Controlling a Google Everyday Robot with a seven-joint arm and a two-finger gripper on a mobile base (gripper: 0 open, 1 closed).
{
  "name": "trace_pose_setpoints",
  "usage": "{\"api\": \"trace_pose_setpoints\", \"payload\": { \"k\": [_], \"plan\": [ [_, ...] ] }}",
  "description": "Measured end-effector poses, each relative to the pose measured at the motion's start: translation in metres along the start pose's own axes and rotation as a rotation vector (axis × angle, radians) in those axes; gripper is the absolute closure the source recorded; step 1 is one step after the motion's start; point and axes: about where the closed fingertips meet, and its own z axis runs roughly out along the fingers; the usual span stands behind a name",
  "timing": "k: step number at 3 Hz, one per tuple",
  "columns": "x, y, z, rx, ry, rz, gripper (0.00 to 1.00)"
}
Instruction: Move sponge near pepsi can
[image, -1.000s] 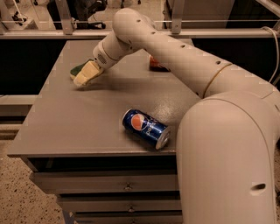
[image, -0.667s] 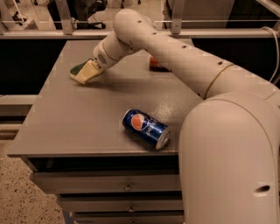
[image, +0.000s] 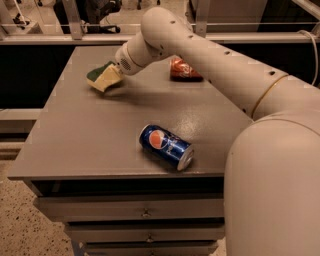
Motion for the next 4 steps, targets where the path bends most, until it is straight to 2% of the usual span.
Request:
{"api": "trace_pose_setpoints", "payload": {
  "k": [1,2,3,4],
  "plan": [
    [0.0,-0.007,-0.049,0.05,-0.02,-0.052,1.0],
    [0.003,-0.007,-0.097,0.076,-0.044,-0.115,1.0],
    [0.014,-0.001,-0.136,0.082,-0.059,-0.175,1.0],
    [0.045,0.007,-0.156,0.046,-0.037,-0.205,1.0]
  ]
}}
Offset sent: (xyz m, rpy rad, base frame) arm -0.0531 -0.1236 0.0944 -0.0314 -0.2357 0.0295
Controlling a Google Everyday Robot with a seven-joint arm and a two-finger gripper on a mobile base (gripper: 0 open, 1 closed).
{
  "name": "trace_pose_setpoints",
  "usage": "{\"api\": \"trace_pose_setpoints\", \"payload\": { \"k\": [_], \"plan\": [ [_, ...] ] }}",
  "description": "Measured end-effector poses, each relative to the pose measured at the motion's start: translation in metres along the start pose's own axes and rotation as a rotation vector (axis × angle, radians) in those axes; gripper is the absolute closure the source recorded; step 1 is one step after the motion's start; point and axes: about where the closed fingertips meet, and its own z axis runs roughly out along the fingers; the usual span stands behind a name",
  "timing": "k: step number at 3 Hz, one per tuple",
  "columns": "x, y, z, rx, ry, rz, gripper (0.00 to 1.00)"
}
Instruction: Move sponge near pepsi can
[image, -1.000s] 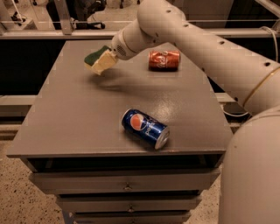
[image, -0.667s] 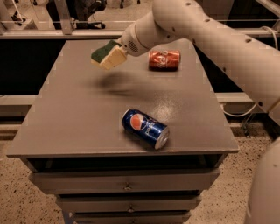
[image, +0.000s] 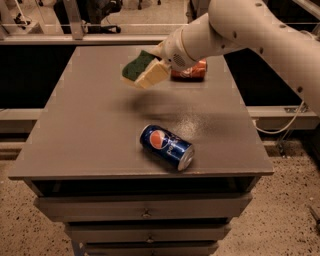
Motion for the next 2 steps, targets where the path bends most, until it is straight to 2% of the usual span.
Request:
{"api": "trace_pose_setpoints", "payload": {
  "k": [1,2],
  "plan": [
    [0.046,0.012,-0.023,-0.047,0.054,-0.023,1.0],
    [0.071,0.014,-0.043,-0.064,0.08,-0.05,1.0]
  ]
}}
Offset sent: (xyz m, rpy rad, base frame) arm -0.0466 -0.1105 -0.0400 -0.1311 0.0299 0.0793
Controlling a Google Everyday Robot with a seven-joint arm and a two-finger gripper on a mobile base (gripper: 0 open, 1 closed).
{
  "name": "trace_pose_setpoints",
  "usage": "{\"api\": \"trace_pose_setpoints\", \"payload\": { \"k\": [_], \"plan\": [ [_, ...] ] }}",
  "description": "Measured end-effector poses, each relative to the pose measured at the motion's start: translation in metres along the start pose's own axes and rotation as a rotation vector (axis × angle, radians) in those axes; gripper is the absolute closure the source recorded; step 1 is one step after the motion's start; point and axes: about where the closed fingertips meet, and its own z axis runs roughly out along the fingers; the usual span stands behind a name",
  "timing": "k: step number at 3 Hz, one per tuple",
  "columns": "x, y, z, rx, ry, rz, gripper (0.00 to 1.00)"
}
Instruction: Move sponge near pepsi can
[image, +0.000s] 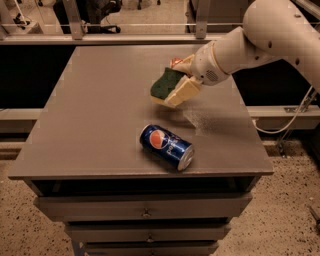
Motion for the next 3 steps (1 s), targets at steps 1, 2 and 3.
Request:
{"api": "trace_pose_setpoints", "payload": {
  "k": [1,2,3],
  "plan": [
    [0.02,0.001,-0.017,-0.028,0.021,-0.051,1.0],
    [0.037,0.006,-0.032,-0.086,0.036,-0.128,1.0],
    [0.049,0.015,-0.046,-0.166,0.034,-0.218,1.0]
  ]
}}
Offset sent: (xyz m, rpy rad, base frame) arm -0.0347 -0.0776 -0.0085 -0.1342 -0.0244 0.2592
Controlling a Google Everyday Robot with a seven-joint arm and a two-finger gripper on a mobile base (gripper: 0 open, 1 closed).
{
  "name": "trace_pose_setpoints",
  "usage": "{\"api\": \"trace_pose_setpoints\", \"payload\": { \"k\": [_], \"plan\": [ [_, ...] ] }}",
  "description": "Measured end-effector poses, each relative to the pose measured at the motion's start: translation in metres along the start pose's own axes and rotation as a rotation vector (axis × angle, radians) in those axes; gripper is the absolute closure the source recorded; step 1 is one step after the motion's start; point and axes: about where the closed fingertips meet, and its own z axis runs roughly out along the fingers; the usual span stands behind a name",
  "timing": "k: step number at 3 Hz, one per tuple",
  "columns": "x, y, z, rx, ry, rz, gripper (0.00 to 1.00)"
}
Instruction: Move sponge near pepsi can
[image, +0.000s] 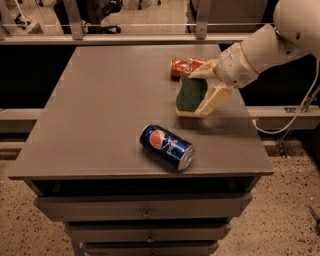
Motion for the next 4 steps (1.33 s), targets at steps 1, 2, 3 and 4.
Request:
{"api": "trace_pose_setpoints", "payload": {
  "k": [1,2,3,4],
  "plan": [
    [0.003,0.013,-0.006,-0.091,-0.008,-0.101,1.0],
    [0.002,0.021,-0.01,-0.163,-0.012,-0.19,1.0],
    [-0.002,0.024,-0.009,-0.222,-0.021,-0.272,1.0],
    [-0.008,0.026,0.0,-0.261,-0.04,-0.325,1.0]
  ]
}}
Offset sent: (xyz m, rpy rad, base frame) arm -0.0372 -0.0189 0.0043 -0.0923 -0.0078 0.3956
